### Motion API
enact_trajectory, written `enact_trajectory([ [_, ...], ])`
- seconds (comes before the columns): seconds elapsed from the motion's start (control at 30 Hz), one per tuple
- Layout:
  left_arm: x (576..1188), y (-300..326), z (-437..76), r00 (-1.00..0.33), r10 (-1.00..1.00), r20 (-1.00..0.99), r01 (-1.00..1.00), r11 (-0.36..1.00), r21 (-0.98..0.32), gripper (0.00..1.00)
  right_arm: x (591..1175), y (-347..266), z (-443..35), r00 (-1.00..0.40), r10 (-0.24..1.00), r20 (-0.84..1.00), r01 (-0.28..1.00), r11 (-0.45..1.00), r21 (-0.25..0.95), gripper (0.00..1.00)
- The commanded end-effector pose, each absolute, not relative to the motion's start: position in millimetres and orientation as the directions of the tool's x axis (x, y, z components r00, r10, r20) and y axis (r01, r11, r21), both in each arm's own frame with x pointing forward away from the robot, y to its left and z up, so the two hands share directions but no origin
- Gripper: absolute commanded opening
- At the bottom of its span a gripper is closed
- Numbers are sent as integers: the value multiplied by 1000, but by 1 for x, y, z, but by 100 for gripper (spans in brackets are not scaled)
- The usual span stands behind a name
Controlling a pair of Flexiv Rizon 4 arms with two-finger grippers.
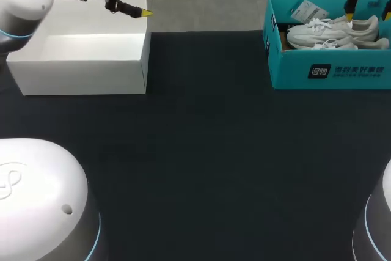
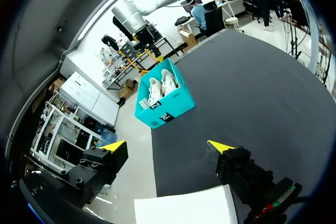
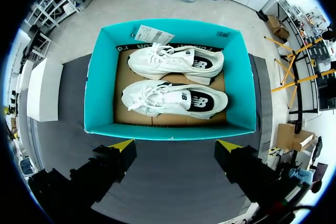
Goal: Take the shoe out of the shoebox, open the shoe tongue, remove and reinsert the insole, then place the shoe into the shoebox
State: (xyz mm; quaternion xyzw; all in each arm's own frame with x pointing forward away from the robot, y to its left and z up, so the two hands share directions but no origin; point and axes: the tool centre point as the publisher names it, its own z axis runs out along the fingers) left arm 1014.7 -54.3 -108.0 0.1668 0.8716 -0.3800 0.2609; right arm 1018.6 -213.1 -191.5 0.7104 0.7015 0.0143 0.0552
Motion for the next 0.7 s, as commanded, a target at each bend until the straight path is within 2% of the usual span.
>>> enact_trajectory([
  [0.03,1032,-66,-103,-905,-151,-398,71,868,-491,100,1018,-213,-193,2,998,-63,996,4,91,100],
  [0.1,1041,-64,-102,-916,-258,-309,-95,885,-456,100,1018,-213,-197,-16,997,-73,998,21,62,100],
  [0.27,1058,-60,-102,-863,-448,-235,-319,842,-435,100,1010,-216,-205,-21,997,-73,999,22,25,100],
  [0.7,1069,-34,-123,-648,-728,-225,-621,675,-397,100,984,-209,-201,8,992,-123,1000,-6,13,100],
])
